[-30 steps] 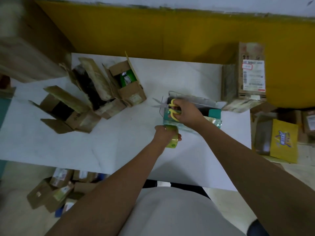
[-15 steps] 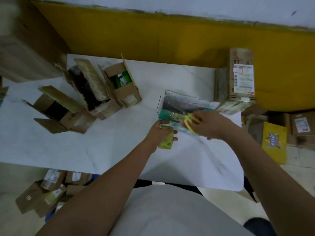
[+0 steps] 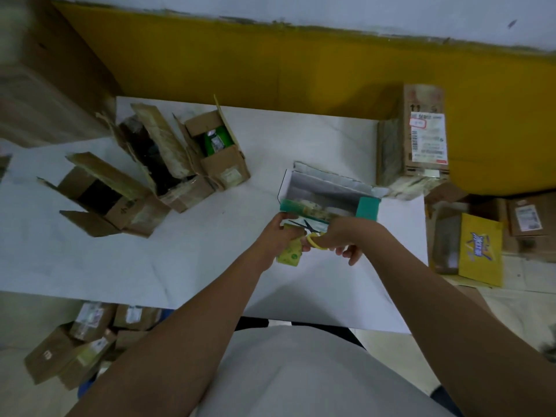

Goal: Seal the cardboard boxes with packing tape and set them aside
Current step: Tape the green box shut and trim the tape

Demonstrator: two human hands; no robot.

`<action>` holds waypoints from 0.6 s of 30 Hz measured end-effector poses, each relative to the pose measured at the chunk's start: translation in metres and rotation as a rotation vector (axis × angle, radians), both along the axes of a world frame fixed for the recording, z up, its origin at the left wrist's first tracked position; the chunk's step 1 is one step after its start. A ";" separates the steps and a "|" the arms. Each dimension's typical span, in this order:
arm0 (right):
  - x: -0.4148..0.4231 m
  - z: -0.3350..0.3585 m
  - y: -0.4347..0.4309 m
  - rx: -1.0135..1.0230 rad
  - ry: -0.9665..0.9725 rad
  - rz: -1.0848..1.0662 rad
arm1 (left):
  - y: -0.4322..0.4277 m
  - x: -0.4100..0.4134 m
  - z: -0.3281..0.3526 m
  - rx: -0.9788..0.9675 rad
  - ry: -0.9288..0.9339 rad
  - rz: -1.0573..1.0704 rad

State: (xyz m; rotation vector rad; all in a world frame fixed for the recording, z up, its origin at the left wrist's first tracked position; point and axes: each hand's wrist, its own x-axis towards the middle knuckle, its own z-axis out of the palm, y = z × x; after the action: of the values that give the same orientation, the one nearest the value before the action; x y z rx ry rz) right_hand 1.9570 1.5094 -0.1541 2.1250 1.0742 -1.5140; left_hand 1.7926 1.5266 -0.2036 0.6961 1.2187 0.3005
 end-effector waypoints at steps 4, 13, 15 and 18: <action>-0.005 -0.007 0.005 0.026 0.006 0.001 | 0.001 -0.001 -0.002 -0.007 -0.029 -0.020; -0.003 -0.012 0.007 0.202 -0.088 0.251 | 0.017 -0.007 -0.001 -0.058 0.020 -0.129; -0.001 -0.008 0.009 0.256 -0.103 0.330 | 0.020 -0.009 0.000 -0.077 0.026 -0.148; 0.002 -0.003 0.011 0.334 -0.102 0.365 | 0.019 -0.011 0.003 -0.147 0.076 -0.217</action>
State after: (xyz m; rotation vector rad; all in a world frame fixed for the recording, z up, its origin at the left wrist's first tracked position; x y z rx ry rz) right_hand 1.9586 1.5202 -0.1572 2.0301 1.6627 -1.1077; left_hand 1.7813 1.5459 -0.2003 0.7098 1.2117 0.0038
